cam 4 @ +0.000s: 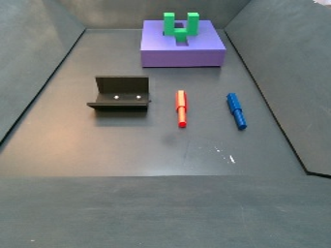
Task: Pick up the brown object. Move up. Move to above the board. Insert the brown object.
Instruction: Insert the brown object.
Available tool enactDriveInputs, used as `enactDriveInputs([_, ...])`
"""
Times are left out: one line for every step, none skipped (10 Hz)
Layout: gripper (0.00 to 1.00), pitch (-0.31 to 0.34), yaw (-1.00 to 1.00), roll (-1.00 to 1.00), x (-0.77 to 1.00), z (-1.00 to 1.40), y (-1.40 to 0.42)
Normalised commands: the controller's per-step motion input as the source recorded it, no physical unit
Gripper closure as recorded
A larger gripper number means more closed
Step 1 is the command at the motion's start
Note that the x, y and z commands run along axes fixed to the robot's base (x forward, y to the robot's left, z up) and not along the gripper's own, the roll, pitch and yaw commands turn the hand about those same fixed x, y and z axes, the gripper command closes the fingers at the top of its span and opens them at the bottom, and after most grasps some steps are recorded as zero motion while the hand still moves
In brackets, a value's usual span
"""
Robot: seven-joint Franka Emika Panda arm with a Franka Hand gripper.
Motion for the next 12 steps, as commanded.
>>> enactDriveInputs([1.0,-0.249,-0.93,-0.2,-0.02,-0.16,-0.05])
enactDriveInputs([1.0,-0.223,-0.96,-0.17,0.0,-0.16,-0.05])
enactDriveInputs([1.0,-0.004,-1.0,0.0,0.0,-0.21,0.0])
enactDriveInputs([1.0,-0.001,-1.0,0.0,0.0,-0.21,0.0])
enactDriveInputs([1.0,-0.003,-1.0,0.0,0.0,-0.21,0.0])
enactDriveInputs([1.0,-0.003,-1.0,0.0,0.0,-0.21,0.0])
enactDriveInputs([1.0,-0.001,-1.0,0.0,0.0,-0.21,0.0])
enactDriveInputs([1.0,0.0,-1.0,0.01,0.0,-0.17,-0.01])
enactDriveInputs([1.0,0.0,-1.0,0.01,0.0,-0.17,-0.01])
enactDriveInputs([1.0,0.0,-1.0,0.04,0.0,-0.19,-0.04])
enactDriveInputs([1.0,0.0,-1.0,0.04,0.0,-0.19,-0.04])
enactDriveInputs([1.0,0.0,-1.0,0.04,0.0,-0.2,-0.04])
